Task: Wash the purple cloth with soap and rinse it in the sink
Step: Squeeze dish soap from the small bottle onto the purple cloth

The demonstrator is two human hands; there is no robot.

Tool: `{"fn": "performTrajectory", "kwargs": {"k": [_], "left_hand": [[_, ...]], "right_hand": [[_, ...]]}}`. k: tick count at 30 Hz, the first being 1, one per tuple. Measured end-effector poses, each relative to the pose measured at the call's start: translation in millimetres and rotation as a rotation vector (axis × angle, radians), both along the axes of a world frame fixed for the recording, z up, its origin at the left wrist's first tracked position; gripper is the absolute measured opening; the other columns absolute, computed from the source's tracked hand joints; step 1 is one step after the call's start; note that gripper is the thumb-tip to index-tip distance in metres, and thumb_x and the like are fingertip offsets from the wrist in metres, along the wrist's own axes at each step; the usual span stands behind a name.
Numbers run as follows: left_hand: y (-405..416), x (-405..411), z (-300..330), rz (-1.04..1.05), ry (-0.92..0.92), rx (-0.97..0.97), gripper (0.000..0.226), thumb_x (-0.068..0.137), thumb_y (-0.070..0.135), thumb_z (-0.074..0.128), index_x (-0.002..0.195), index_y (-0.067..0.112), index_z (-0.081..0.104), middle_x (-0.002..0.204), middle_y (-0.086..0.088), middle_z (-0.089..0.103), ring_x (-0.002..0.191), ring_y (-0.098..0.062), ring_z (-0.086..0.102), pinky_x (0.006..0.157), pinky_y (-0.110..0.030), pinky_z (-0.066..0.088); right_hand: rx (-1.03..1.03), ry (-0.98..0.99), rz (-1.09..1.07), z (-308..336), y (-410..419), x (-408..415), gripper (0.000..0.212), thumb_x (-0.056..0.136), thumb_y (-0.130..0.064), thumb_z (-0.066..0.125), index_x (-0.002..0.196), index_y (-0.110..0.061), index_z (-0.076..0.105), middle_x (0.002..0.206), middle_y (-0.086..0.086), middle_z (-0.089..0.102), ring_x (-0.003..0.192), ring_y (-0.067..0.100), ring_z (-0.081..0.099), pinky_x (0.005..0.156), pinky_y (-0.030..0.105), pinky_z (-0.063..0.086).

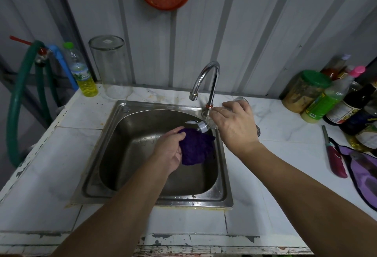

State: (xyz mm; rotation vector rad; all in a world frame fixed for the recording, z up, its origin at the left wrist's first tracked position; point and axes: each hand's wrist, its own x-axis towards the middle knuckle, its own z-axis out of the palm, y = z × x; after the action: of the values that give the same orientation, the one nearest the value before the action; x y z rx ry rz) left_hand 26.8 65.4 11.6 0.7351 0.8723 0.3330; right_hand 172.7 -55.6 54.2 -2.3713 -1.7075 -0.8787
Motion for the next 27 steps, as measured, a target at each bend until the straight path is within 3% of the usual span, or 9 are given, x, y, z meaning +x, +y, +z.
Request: {"fn": "performTrajectory", "kwargs": {"k": [9,12,14,16,19,23,27], "left_hand": [[-1,1,0,-0.008,0.013,0.005,0.039,0.100,0.002,0.054,0.137,0.012,0.061,0.124,-0.016,0.072,0.106,-0.029,0.070,0.078,-0.043,0.061],[-2,1,0,-0.008,0.016,0.009,0.039,0.100,0.002,0.055,0.137,0.013,0.061,0.124,-0.015,0.071,0.107,-0.028,0.070,0.081,-0.043,0.060],[-2,0,1,-0.011,0.020,0.014,0.039,0.100,0.003,0.055,0.137,0.013,0.062,0.123,-0.015,0.072,0.107,-0.028,0.069,0.081,-0.043,0.060],[-2,-1,1,-0.009,0.020,0.011,0.039,0.100,0.003,0.055,0.137,0.014,0.062,0.123,-0.015,0.071,0.107,-0.028,0.069,0.080,-0.043,0.060],[-3,-1,3,-0.003,0.025,0.008,0.039,0.101,0.002,0.054,0.137,0.014,0.061,0.125,-0.015,0.070,0.103,-0.026,0.069,0.073,-0.040,0.060],[-5,0,3,0.016,0.026,0.000,0.040,0.101,0.000,0.053,0.137,0.014,0.062,0.127,-0.016,0.069,0.102,-0.025,0.069,0.075,-0.037,0.059],[-4,0,1,0.026,0.031,-0.013,0.040,0.100,-0.001,0.053,0.136,0.013,0.062,0.127,-0.016,0.069,0.109,-0.028,0.069,0.081,-0.040,0.060]], "right_hand": [[-0.007,0.017,-0.014,-1,-2,-1,0.038,0.091,-0.019,0.041,0.107,-0.015,0.076,0.109,-0.001,0.077,0.106,0.032,0.068,0.100,0.044,0.032],[0.016,0.036,-0.036,-3,-4,-1,0.028,0.086,-0.010,0.060,0.110,-0.015,0.074,0.112,0.000,0.077,0.106,0.032,0.067,0.098,0.046,0.038],[0.035,0.093,-0.077,-6,-4,-3,0.035,0.076,-0.005,0.073,0.110,-0.016,0.074,0.111,0.000,0.077,0.101,0.033,0.068,0.093,0.045,0.043],[0.062,0.194,-0.127,-11,-5,-3,0.040,0.072,-0.004,0.076,0.110,-0.015,0.073,0.109,0.004,0.076,0.095,0.036,0.069,0.085,0.045,0.049],[0.148,0.528,-0.193,-23,-14,-1,0.033,0.080,-0.009,0.076,0.112,-0.008,0.069,0.111,0.015,0.067,0.090,0.039,0.066,0.073,0.044,0.053],[0.241,0.811,-0.454,-54,-39,4,0.036,0.085,-0.028,0.076,0.113,-0.010,0.061,0.108,0.012,0.065,0.098,0.033,0.062,0.073,0.033,0.043],[0.374,1.023,-0.583,-72,-64,0,0.031,0.085,-0.026,0.076,0.105,-0.010,0.059,0.096,0.008,0.066,0.094,0.035,0.064,0.074,0.032,0.041]]}}
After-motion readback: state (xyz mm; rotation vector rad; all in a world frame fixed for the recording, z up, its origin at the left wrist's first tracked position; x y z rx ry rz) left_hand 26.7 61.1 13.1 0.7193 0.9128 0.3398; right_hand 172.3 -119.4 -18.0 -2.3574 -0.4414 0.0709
